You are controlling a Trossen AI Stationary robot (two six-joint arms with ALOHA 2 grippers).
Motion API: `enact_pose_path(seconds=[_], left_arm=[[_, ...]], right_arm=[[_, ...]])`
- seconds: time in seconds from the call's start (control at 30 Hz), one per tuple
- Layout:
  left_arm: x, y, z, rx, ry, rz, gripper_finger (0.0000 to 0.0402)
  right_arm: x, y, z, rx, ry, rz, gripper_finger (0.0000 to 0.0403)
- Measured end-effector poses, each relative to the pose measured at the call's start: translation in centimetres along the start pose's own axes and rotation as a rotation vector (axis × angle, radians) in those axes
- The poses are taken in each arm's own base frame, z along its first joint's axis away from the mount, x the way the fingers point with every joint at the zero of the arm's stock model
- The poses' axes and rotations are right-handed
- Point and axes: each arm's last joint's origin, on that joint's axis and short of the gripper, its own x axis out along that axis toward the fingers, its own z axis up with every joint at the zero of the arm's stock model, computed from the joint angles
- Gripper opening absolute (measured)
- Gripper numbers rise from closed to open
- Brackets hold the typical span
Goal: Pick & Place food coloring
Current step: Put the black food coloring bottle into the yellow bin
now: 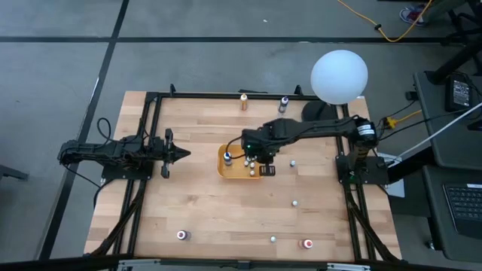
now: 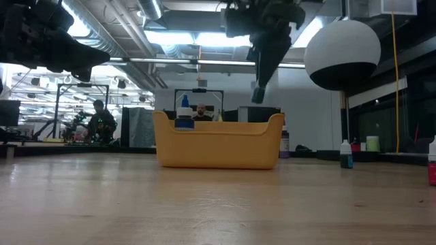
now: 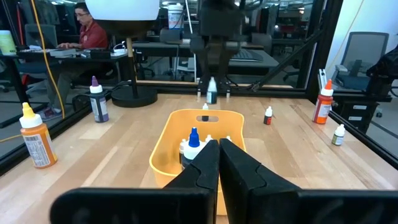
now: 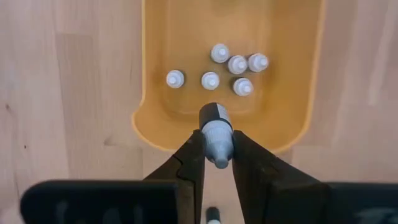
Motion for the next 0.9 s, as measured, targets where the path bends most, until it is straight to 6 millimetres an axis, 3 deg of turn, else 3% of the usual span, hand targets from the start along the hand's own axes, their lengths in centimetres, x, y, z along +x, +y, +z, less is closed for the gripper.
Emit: enact_pose_path(seconds=[0.2,0.53,0.9], left_arm=[[0.0,0.0,0.0,0.0,0.0,0.0,0.001],[0.0,0.0,0.0,0.0,0.0,0.0,0.0008],[0.0,0.0,0.0,0.0,0.0,0.0,0.0006]], right_arm=[[2.8,0.3,0.5,0.006,0.071,0.005,0.0067],[4.9,0.3,1.0,0.027,0.105,0.005,0.0069],[5.2,-0.7,1.4,0.052,0.068,-0.001,0.007]])
